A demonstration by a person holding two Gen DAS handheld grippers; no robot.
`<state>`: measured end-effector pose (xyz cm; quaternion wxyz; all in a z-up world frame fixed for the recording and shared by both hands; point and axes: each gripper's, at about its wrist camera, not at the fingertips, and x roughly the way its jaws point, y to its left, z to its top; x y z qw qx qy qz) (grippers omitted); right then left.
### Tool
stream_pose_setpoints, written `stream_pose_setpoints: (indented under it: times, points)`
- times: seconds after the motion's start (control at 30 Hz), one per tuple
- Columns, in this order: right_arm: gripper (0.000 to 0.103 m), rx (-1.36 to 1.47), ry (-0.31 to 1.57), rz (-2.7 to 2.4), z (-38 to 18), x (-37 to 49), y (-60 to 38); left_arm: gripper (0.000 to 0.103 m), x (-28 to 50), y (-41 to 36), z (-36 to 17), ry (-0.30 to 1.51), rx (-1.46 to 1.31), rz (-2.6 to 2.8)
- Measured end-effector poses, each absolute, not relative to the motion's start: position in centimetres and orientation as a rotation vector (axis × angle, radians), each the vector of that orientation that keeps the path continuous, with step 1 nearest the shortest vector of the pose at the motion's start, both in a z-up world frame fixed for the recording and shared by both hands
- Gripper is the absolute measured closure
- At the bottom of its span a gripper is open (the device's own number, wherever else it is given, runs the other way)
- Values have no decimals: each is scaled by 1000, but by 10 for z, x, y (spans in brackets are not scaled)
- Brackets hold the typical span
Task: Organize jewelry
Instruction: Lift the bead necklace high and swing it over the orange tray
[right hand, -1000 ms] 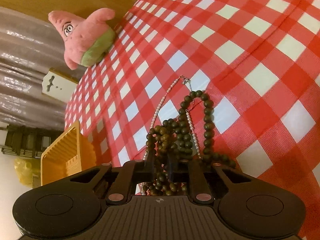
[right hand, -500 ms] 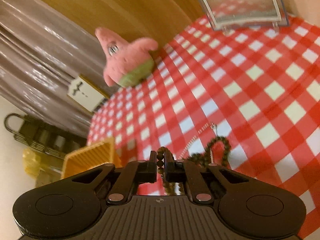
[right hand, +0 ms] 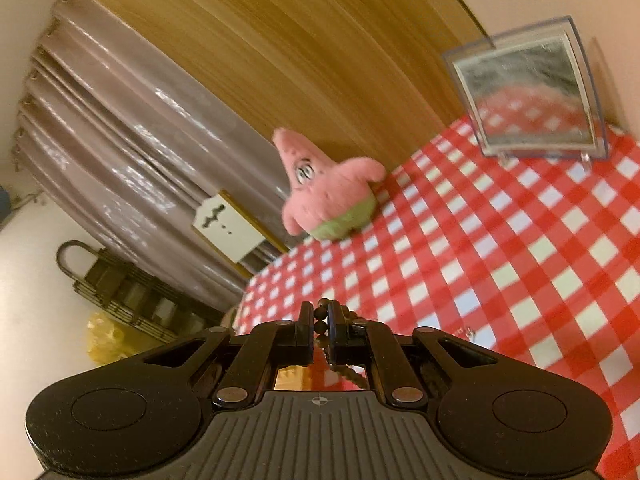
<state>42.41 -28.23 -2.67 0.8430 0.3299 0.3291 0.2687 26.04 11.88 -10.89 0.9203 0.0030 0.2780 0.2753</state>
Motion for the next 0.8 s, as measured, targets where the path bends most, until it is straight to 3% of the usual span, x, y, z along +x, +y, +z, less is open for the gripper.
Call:
stream_pose_setpoints:
  times: [0.8]
  points:
    - [96,623,615,707,29,420,-264,86,261,118,-109,571,7,566]
